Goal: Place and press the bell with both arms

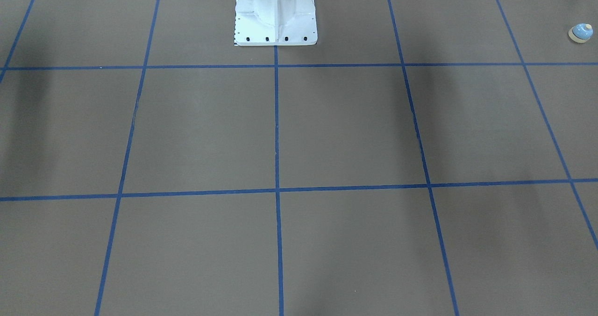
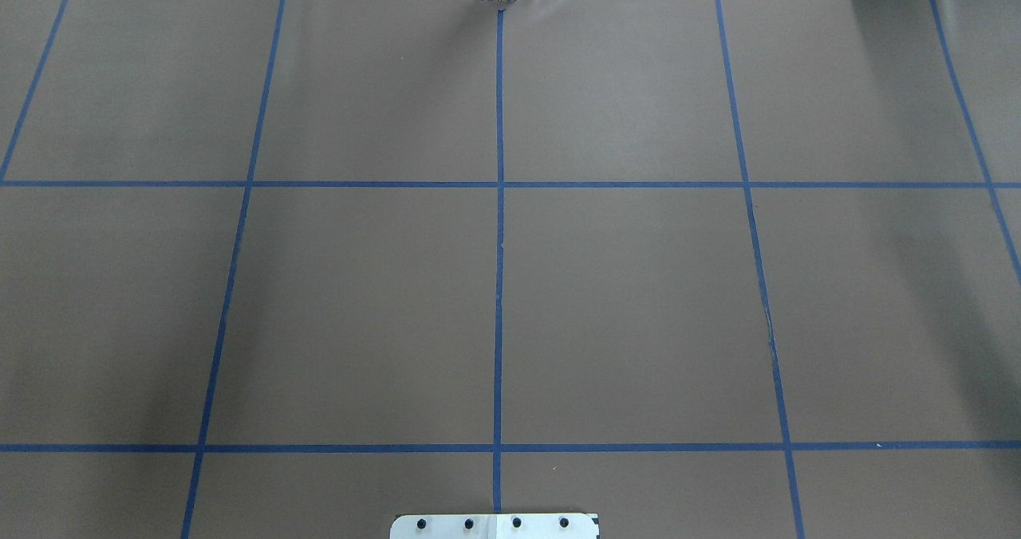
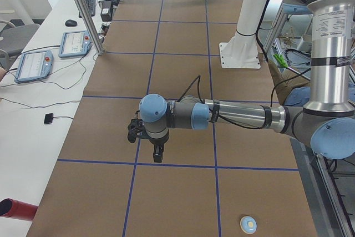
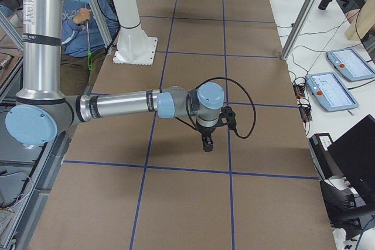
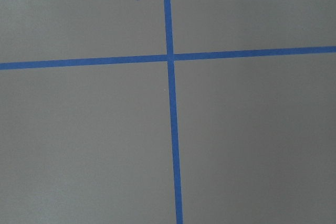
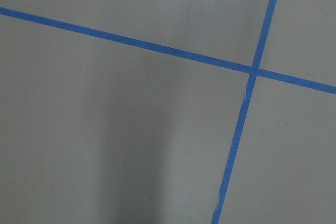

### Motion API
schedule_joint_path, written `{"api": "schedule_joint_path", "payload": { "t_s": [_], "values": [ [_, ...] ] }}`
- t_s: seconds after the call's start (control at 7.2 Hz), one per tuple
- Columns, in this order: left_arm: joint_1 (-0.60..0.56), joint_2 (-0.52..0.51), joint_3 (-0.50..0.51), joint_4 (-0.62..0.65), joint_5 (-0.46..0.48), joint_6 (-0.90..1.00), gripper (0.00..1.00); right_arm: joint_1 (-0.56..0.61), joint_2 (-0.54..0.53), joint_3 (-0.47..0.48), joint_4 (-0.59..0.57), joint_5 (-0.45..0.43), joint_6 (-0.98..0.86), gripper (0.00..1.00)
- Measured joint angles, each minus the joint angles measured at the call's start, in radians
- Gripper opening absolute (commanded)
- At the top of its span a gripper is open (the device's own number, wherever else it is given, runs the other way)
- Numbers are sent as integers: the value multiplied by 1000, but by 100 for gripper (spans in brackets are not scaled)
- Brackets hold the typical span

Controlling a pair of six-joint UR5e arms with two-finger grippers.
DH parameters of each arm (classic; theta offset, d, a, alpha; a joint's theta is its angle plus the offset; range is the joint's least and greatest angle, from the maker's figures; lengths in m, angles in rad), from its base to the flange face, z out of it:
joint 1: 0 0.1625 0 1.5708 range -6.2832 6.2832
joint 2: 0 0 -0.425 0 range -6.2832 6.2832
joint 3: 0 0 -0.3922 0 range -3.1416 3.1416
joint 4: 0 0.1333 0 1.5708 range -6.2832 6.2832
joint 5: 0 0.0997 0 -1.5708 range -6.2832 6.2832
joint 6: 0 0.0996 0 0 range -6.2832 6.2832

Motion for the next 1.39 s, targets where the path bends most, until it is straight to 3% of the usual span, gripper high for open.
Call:
{"api": "schedule_joint_path", "payload": {
  "t_s": [1.39],
  "values": [
    [-24,93,-103,-11,-37,18,100,12,-27,10,4,14,-6,100]
  ]
}}
